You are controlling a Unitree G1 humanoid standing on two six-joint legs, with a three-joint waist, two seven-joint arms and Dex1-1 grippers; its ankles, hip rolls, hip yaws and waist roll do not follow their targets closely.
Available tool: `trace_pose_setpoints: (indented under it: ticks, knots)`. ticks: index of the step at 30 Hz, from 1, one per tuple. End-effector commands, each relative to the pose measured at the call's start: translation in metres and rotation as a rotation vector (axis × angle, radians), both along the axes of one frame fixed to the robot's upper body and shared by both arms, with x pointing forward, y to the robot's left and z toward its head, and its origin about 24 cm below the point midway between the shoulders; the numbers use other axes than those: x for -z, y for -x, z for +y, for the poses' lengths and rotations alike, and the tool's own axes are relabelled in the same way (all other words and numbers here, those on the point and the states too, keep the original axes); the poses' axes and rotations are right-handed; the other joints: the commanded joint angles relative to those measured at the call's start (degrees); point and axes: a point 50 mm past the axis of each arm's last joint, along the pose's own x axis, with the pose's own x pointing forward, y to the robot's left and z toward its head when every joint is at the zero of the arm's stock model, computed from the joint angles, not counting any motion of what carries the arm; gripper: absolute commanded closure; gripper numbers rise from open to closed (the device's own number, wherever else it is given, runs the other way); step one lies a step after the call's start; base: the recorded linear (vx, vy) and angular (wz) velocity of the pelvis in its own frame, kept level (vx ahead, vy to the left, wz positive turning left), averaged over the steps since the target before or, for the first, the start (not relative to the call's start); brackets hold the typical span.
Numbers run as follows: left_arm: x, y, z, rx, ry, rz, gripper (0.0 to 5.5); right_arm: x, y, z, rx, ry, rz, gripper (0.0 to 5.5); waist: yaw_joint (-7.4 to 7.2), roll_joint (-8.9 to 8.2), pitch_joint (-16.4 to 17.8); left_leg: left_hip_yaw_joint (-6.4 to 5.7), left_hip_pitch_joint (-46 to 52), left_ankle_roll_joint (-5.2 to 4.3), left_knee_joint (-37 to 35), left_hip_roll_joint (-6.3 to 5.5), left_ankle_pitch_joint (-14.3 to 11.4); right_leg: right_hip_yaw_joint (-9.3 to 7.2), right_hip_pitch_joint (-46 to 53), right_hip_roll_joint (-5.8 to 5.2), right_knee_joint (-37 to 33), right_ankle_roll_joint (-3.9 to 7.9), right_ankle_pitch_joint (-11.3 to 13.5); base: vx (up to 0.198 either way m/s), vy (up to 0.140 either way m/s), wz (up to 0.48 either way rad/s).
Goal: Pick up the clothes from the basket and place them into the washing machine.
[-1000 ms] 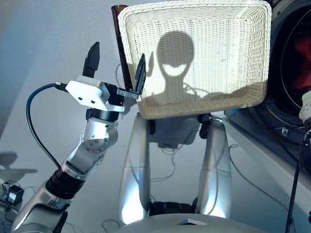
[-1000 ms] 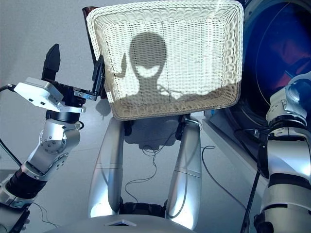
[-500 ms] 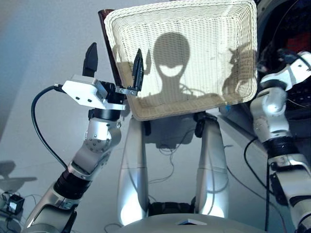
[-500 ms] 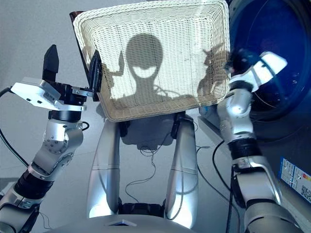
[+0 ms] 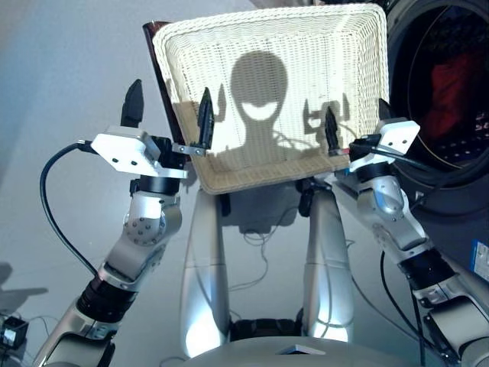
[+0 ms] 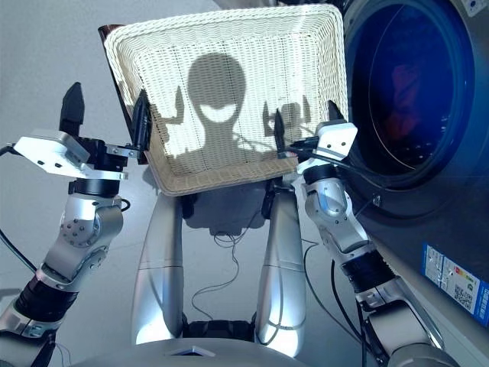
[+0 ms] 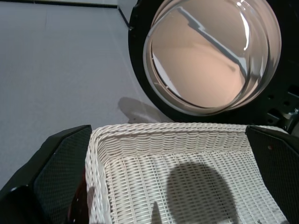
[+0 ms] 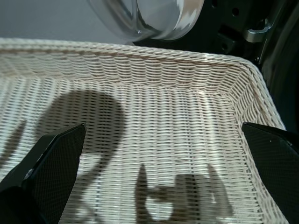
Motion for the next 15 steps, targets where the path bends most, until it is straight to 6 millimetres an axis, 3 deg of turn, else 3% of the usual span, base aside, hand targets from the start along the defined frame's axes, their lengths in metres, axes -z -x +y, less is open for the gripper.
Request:
trace_pose_setpoints:
  ticks: [1,5,6,7,8,9,10,11,12,13,15]
  knots:
    - [0.006,0.002,-0.001,-0.007,0.050,-0.010,0.00,-0.007,0.016,0.004,-0.051,-0.086,-0.073,0.00,0.48,1.77,-0.90,2.55,8.94,-0.06,-13.33,-1.00,6.91,-0.72,5.71,0.66,-0.93,-1.93,-1.14,0.052,0.010,-0.026]
    - [0.028,-0.002,0.010,-0.052,0.078,0.089,0.00,0.009,0.022,-0.005,-0.020,-0.068,-0.022,0.00,0.26,1.94,-0.90,2.62,15.34,-0.18,-16.37,-1.15,7.06,-1.77,12.02,0.28,-3.30,-1.57,-0.99,0.099,0.002,0.000]
    - [0.050,-0.007,0.014,-0.067,0.144,0.198,0.00,0.029,0.023,-0.007,-0.013,-0.122,0.072,0.00,0.17,1.76,-0.90,2.54,20.52,-0.29,-18.95,-1.24,7.34,-2.60,17.14,0.21,-5.78,-1.39,-0.61,0.079,-0.010,0.075]
    - [0.050,-0.007,0.014,-0.067,0.145,0.198,0.00,0.029,0.023,-0.007,-0.013,-0.122,0.072,0.00,0.16,1.77,-0.90,2.53,20.59,-0.29,-19.02,-1.24,7.36,-2.62,17.21,0.20,-5.84,-1.39,-0.59,0.154,-0.008,0.084]
    - [0.081,-0.017,0.019,-0.093,0.127,0.325,0.00,0.047,0.023,-0.011,0.019,-0.118,0.143,0.00,0.15,1.69,-0.90,2.48,25.99,-0.37,-21.62,-1.40,7.77,-3.20,23.07,0.31,-8.81,-1.25,-0.24,0.102,0.002,0.075]
    - [0.098,-0.020,0.022,-0.126,0.102,0.389,0.00,0.061,0.021,-0.014,0.029,-0.120,0.204,0.00,0.36,1.75,-0.90,2.40,28.84,-0.39,-23.26,-1.57,8.10,-3.71,25.94,0.35,-10.36,-1.18,-0.16,0.102,0.002,0.080]
    - [0.098,-0.020,0.022,-0.126,0.102,0.389,0.00,0.061,0.021,-0.014,0.029,-0.120,0.205,0.00,0.35,1.76,-0.90,2.39,28.90,-0.40,-23.32,-1.57,8.12,-3.73,26.00,0.35,-10.41,-1.18,-0.15,0.093,0.012,0.079]
    - [0.136,-0.024,0.028,-0.162,0.116,0.543,0.00,0.100,0.018,-0.028,0.128,-0.059,0.360,0.00,0.64,1.79,-0.90,2.38,35.24,-0.60,-27.99,-2.07,9.50,-4.59,32.65,0.39,-14.93,-0.75,1.10,0.065,0.012,0.060]
    - [0.135,-0.024,0.028,-0.162,0.116,0.542,0.00,0.099,0.017,-0.028,0.127,-0.059,0.359,0.00,0.60,1.81,-0.90,2.35,35.23,-0.60,-28.20,-2.07,9.70,-4.64,32.66,0.40,-15.13,-0.76,1.29,0.150,0.000,0.074]
    - [0.160,-0.022,0.036,-0.196,0.143,0.636,0.00,0.122,0.022,-0.041,0.197,0.067,0.447,0.00,0.84,1.89,-0.90,2.18,41.45,-1.13,-32.97,-1.93,11.20,-5.89,39.06,0.38,-19.52,-0.23,2.33,0.149,-0.022,0.065]
    - [0.182,-0.015,0.042,-0.218,0.137,0.723,0.00,0.148,0.034,-0.052,0.235,0.112,0.562,0.00,0.94,1.82,-3.81,1.80,46.48,-1.55,-38.78,-1.89,13.03,-6.85,44.01,0.31,-24.96,0.41,4.09,0.223,-0.013,0.149]
